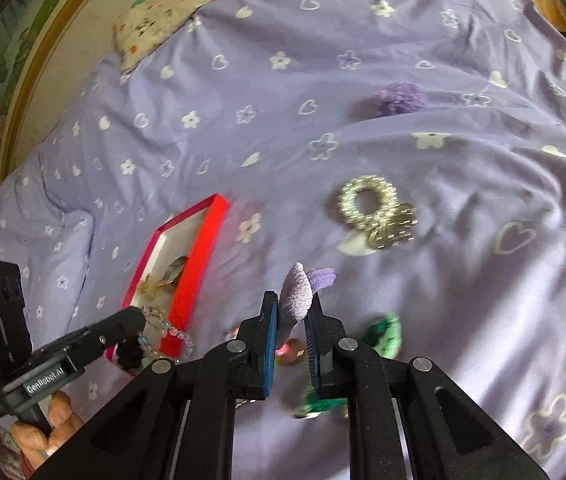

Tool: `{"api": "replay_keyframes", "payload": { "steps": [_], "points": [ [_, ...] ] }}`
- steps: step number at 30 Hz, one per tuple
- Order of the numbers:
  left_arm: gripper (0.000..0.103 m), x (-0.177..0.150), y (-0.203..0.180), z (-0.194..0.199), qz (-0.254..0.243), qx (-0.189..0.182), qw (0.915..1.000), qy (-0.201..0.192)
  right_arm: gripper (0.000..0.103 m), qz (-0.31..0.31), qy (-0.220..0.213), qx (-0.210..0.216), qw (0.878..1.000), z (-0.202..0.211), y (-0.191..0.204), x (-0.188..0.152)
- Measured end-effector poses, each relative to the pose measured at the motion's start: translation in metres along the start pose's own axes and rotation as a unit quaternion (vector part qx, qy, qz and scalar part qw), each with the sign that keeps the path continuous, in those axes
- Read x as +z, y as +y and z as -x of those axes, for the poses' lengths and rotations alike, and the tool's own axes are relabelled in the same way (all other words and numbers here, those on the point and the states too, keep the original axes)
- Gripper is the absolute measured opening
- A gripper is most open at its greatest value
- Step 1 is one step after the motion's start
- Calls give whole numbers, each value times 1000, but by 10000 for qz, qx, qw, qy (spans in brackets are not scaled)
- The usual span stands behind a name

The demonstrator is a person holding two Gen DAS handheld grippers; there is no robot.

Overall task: Organize jewelry
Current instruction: 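Carry the bracelet and bow clip into the red box and open both grippers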

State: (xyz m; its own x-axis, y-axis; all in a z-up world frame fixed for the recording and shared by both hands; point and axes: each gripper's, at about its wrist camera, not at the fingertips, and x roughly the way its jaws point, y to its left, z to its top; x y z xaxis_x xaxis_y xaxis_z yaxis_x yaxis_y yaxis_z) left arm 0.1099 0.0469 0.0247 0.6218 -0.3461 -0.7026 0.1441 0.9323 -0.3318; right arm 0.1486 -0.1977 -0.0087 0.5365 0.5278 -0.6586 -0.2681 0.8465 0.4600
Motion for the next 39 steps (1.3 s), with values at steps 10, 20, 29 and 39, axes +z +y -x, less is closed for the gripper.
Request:
{"api": "replay_keyframes", "payload": {
  "steps": [10, 20, 29, 39],
  "points": [
    [6, 0, 31, 35, 303, 142, 9989, -326, 13, 334, 224, 343, 9986, -15, 44, -9],
    [6, 0, 69, 64, 560, 388, 9958, -607, 13, 583, 495, 635, 9950, -42, 88, -17],
    [6, -4, 103, 70, 788, 637, 9925, -677, 13, 897, 733, 916, 9890, -70, 135, -21],
    [6, -3, 144, 48, 1093, 807, 9892, -558, 13, 1094, 1191, 900, 9827, -123, 162, -26]
  ]
}}
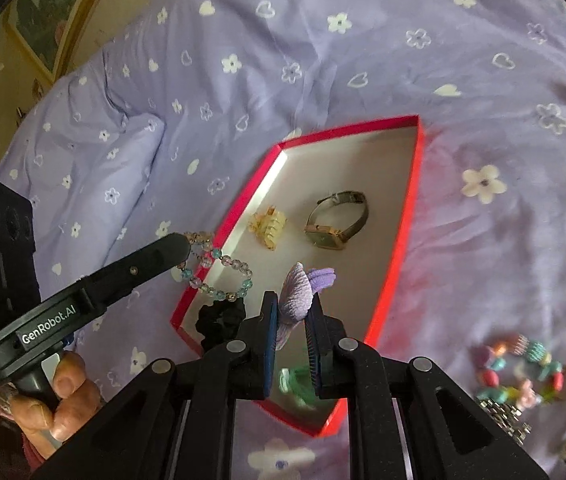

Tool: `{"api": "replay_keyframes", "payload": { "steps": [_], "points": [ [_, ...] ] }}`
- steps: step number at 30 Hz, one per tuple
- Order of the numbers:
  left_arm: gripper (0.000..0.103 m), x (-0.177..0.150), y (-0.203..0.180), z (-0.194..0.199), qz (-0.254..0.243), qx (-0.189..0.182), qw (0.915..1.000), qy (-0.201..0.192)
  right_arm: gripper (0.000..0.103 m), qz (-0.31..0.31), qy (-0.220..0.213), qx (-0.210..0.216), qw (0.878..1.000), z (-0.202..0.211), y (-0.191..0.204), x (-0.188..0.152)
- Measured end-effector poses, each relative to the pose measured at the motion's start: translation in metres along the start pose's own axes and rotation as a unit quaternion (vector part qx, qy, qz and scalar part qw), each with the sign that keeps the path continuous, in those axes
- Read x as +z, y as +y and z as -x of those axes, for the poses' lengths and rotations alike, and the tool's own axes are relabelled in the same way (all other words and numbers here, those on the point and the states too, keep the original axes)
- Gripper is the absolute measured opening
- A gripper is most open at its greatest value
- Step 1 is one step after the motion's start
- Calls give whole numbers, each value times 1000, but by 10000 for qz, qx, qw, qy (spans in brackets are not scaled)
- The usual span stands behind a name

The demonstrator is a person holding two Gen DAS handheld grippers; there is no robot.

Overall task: Organize jewelry
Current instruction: 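Carry the bracelet and bow clip into the red box and open both grippers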

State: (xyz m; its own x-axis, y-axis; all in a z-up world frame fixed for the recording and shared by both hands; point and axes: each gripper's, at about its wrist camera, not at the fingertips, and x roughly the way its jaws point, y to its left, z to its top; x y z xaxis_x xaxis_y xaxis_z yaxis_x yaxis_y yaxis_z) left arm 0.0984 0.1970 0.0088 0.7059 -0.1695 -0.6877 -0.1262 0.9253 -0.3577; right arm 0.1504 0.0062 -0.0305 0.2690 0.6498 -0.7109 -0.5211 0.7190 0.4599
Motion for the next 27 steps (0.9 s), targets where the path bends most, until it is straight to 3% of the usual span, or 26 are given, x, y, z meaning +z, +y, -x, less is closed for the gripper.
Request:
{"api": "replay_keyframes", "payload": {
  "steps": [11, 27],
  "points": [
    [6, -3, 35, -35, 224, 356, 9989, 206, 14, 180, 384, -247, 9988, -43, -2, 7],
    [7, -16, 61, -59, 451, 614, 9957, 534, 17, 536, 530, -509, 9959, -51, 4, 13]
  ]
}}
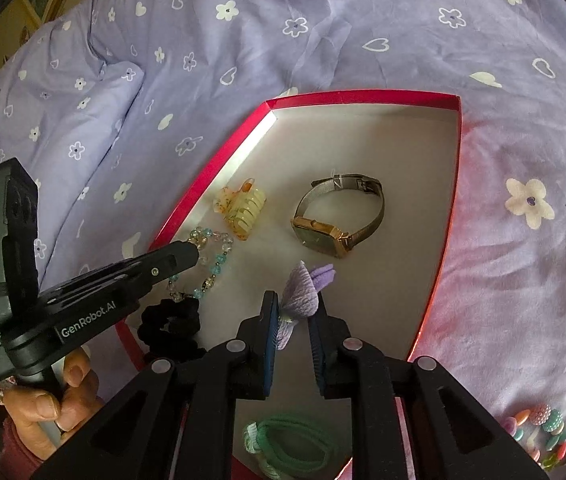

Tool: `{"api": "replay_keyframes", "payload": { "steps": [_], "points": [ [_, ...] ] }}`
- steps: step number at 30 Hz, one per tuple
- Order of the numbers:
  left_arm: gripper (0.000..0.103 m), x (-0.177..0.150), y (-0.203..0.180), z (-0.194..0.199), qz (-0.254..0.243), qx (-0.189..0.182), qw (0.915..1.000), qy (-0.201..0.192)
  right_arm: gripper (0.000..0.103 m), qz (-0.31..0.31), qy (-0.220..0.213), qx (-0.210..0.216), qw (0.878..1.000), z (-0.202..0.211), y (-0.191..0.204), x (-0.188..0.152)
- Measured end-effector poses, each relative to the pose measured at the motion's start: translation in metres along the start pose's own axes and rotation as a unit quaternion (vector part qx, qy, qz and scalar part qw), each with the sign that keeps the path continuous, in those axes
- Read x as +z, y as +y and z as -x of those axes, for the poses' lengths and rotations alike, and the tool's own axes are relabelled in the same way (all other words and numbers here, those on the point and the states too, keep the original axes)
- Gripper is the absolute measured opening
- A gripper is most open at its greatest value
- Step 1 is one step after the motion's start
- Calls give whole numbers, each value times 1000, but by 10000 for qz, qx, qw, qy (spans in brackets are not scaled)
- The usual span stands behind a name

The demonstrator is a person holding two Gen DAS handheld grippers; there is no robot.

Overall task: Organize jewelry
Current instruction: 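Carry the bracelet and bow clip into the red box and open both grippers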

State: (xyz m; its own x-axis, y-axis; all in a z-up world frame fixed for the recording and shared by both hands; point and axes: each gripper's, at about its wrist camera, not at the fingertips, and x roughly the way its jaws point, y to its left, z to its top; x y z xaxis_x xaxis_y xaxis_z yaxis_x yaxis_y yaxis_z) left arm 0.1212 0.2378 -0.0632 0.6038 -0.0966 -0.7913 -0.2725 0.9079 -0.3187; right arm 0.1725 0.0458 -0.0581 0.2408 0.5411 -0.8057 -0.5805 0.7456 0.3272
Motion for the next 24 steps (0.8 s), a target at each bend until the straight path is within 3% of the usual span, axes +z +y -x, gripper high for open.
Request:
{"api": "replay_keyframes", "payload": {
  "steps": [12, 17, 24],
  "points": [
    [8, -2, -4, 2, -66, 127, 9999, 14, 31, -48, -59, 84, 9999, 5, 0, -2],
    [20, -1, -5, 6, -68, 174, 9998, -13, 34, -51, -105, 91, 9999, 12, -1, -2],
    [27, 0, -10, 15, -112, 200, 9997, -75, 35, 4, -225, 119, 9997, 31, 2, -4]
  ]
}}
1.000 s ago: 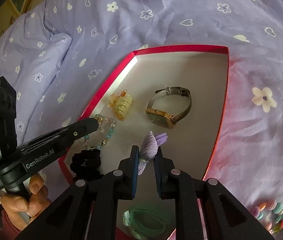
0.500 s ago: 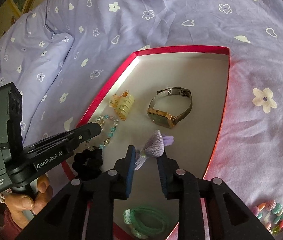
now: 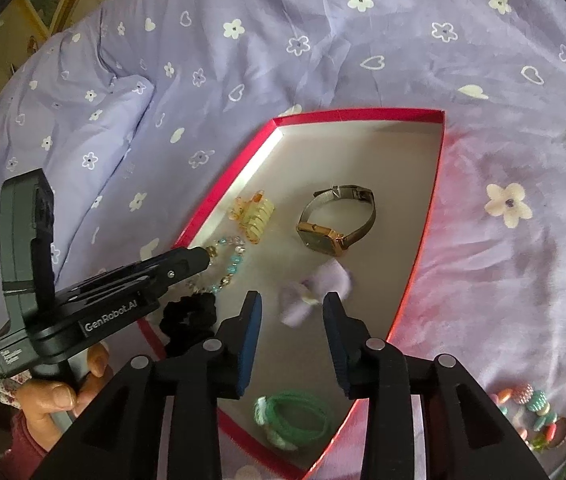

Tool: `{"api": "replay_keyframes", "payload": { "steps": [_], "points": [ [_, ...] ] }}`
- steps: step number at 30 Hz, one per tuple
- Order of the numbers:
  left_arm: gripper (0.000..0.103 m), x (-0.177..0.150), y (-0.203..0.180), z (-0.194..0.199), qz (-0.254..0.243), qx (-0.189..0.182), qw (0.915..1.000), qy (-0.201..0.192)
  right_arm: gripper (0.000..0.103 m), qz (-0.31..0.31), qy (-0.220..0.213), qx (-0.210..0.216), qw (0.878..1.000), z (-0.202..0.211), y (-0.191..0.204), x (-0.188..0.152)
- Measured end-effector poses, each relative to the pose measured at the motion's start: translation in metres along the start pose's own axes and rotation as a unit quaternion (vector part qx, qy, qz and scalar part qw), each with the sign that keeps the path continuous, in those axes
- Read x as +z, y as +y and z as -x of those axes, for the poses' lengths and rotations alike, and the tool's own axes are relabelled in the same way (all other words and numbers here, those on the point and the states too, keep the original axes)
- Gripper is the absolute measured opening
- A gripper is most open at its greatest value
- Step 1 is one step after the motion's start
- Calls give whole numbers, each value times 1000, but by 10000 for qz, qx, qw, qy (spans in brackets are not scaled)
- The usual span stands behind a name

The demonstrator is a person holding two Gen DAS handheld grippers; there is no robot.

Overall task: Organize jewelry
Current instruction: 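Carry the bracelet and bow clip into the red box and open both grippers, then move both grippers back from the box toward the remaining jewelry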

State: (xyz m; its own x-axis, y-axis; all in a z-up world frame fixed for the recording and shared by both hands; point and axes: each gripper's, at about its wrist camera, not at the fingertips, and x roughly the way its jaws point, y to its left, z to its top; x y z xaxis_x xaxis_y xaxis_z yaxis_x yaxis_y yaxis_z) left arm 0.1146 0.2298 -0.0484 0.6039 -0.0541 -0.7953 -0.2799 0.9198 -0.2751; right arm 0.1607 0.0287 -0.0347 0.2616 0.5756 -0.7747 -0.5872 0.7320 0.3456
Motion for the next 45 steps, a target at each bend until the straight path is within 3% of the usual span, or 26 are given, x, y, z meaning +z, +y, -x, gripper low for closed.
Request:
{"api": "replay_keyframes", "payload": {
  "steps": [8, 16, 22, 31, 45],
  "points": [
    [28, -5, -8, 20, -54, -49, 9999, -74, 35, -109, -207, 11, 9997, 28, -4, -10],
    [33, -19, -31, 42, -217, -246, 9993, -152, 43, -364, -530, -65, 9979, 72, -22, -33],
    [39, -30, -62, 54, -473, -449, 9978, -148, 44, -625, -758, -233, 9949, 106, -46, -50],
    [39, -46, -107, 63, -911, -674, 9935, -68, 46, -1031, -1012, -563, 9879, 147, -91, -77],
    [42, -71, -160, 56, -1359, -929, 9861, 234, 46, -1668, -1181, -929, 9745, 177, -157, -114]
  ]
}}
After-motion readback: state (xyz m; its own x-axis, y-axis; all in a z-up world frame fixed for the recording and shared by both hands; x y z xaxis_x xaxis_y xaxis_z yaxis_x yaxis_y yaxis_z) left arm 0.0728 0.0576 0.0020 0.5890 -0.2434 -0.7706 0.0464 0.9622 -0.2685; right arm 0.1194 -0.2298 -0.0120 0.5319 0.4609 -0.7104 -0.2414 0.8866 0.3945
